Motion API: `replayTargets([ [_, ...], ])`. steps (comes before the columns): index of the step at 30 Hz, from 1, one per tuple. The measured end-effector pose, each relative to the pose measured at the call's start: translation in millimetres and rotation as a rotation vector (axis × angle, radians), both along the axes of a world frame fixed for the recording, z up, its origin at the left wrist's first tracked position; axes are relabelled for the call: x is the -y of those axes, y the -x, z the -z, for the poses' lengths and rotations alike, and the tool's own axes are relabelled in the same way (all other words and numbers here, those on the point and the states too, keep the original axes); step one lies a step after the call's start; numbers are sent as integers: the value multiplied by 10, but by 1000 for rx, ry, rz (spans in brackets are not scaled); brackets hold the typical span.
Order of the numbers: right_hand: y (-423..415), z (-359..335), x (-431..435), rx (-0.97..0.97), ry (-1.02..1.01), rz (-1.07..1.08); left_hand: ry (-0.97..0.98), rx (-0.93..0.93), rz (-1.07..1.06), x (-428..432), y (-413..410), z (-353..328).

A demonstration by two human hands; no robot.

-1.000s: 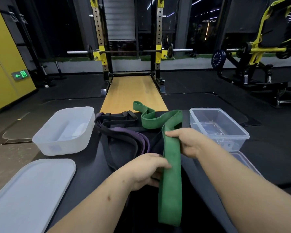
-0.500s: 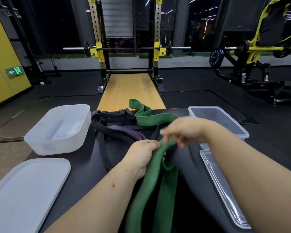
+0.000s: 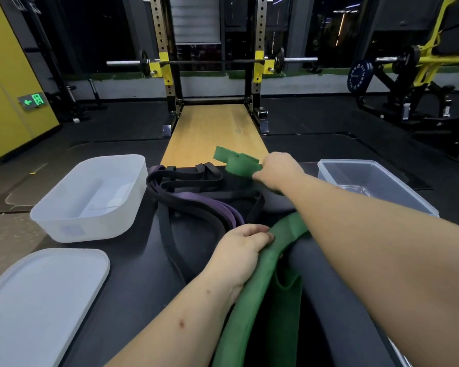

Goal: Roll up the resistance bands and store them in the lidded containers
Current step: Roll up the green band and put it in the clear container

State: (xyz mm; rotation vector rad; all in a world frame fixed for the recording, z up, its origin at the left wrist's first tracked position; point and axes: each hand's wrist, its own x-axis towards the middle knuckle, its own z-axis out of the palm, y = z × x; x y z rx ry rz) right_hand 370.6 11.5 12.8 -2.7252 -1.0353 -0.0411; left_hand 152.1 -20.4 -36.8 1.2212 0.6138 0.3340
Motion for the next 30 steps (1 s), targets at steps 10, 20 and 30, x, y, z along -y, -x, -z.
replayTargets([
  [10, -132, -210, -37, -884, -908, -8, 113, 108, -100, 17, -26, 27],
  [20, 399, 197, 642, -936, -602, 287, 83, 40, -100, 91, 38, -58],
  [30, 843, 206, 1145, -1262, -899, 226, -796, -237, -20, -50, 166, -178],
])
